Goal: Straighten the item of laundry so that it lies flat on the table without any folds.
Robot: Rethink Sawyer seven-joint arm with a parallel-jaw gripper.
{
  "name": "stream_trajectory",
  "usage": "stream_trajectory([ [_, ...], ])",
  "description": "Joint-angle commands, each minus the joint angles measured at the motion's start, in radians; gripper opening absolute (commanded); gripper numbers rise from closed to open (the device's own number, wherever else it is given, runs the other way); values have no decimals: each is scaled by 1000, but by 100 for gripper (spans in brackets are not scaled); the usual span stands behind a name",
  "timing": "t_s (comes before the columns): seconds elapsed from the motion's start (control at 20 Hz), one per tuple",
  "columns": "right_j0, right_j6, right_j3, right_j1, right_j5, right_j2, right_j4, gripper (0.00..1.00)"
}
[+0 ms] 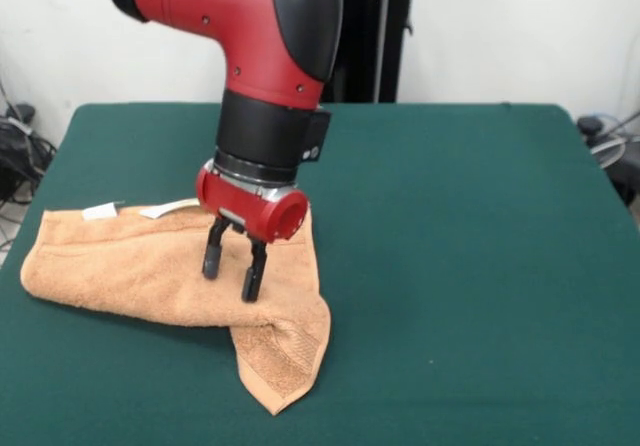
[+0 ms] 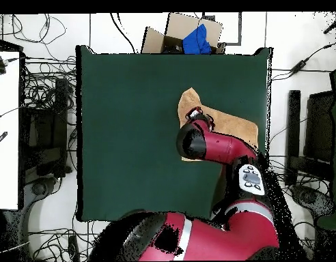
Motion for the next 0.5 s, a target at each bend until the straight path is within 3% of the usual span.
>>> stream_trajectory([
  [0.05,-10,140,13,53,-21,108,42,100],
  [0.5,-2,127,2,78,-23,98,41,100],
])
